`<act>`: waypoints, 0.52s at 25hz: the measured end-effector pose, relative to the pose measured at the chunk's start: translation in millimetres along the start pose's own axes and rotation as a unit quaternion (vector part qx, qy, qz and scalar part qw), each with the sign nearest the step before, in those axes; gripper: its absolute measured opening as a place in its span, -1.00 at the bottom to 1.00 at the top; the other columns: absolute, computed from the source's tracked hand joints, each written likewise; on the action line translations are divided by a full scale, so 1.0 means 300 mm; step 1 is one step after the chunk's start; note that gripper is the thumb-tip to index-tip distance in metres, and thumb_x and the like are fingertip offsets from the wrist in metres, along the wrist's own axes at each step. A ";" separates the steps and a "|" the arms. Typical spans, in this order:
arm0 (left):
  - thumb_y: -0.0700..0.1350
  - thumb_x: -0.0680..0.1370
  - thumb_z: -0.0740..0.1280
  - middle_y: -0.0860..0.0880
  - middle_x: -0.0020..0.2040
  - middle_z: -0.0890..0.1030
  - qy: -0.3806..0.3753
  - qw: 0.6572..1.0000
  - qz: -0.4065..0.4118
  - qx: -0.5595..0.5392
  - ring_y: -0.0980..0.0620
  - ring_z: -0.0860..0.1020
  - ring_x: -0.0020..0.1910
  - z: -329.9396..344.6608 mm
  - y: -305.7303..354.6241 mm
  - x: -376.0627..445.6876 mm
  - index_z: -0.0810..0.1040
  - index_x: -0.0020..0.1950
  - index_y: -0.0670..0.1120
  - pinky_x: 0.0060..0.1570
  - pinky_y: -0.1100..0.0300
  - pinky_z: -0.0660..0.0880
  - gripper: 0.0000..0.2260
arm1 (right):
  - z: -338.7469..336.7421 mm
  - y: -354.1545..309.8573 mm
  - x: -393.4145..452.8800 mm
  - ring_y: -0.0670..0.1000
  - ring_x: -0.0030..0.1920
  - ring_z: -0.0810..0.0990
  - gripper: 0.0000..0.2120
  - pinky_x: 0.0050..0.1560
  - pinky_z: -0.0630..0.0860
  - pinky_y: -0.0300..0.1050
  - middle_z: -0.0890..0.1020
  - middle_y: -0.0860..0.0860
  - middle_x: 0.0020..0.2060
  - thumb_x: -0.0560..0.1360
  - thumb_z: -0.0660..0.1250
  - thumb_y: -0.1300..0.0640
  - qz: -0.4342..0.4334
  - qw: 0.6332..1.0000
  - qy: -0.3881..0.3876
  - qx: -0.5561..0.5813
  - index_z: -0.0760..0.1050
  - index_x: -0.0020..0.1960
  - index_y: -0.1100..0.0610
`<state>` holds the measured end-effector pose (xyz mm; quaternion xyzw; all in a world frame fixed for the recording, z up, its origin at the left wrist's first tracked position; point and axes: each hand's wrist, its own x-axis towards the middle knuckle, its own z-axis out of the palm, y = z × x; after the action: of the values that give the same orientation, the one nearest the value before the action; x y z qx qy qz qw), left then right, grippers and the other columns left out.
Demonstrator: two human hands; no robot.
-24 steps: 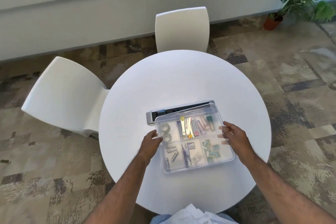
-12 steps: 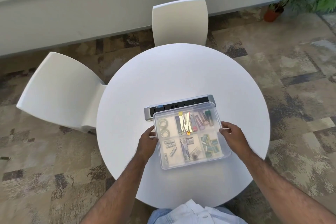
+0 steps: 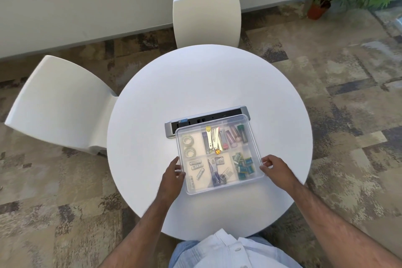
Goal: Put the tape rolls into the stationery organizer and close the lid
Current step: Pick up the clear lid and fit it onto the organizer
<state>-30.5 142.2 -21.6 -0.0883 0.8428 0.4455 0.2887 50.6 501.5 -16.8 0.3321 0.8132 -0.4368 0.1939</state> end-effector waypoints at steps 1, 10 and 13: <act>-0.22 0.62 0.32 -0.03 0.13 0.61 -0.009 1.000 -0.003 0.002 0.02 0.62 0.08 0.001 -0.018 -0.014 0.36 0.50 0.01 -0.10 0.31 0.51 -0.55 | -0.006 0.019 -0.007 0.13 -0.11 0.64 -0.83 0.04 0.59 0.08 0.61 0.14 -0.05 0.57 0.39 0.23 0.010 1.000 -0.014 0.013 0.55 0.14 0.24; -0.19 0.59 0.40 -0.12 -0.11 0.66 -0.067 0.995 -0.059 -0.034 -0.03 0.64 -0.14 -0.003 -0.120 -0.093 0.52 0.16 -0.06 -0.01 -0.04 0.59 -0.83 | 0.002 0.053 -0.026 0.05 -0.38 0.60 -0.85 -0.44 0.46 -0.21 0.69 0.21 -0.25 0.60 0.36 0.25 0.078 0.994 -0.044 0.066 0.53 0.07 0.36; -0.21 0.59 0.40 -0.09 -0.15 0.65 -0.067 0.994 -0.067 -0.050 -0.02 0.64 -0.17 -0.003 -0.113 -0.095 0.53 0.09 -0.09 -0.12 0.05 0.56 -0.88 | 0.005 0.052 -0.026 0.03 -0.39 0.60 -0.86 -0.44 0.44 -0.19 0.73 0.22 -0.19 0.59 0.37 0.22 0.093 0.992 -0.040 0.074 0.54 0.06 0.31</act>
<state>6.1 118.5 -28.9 -0.1289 0.7904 0.4716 0.3692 67.2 503.5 -22.0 0.4023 0.7357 -0.4889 0.2405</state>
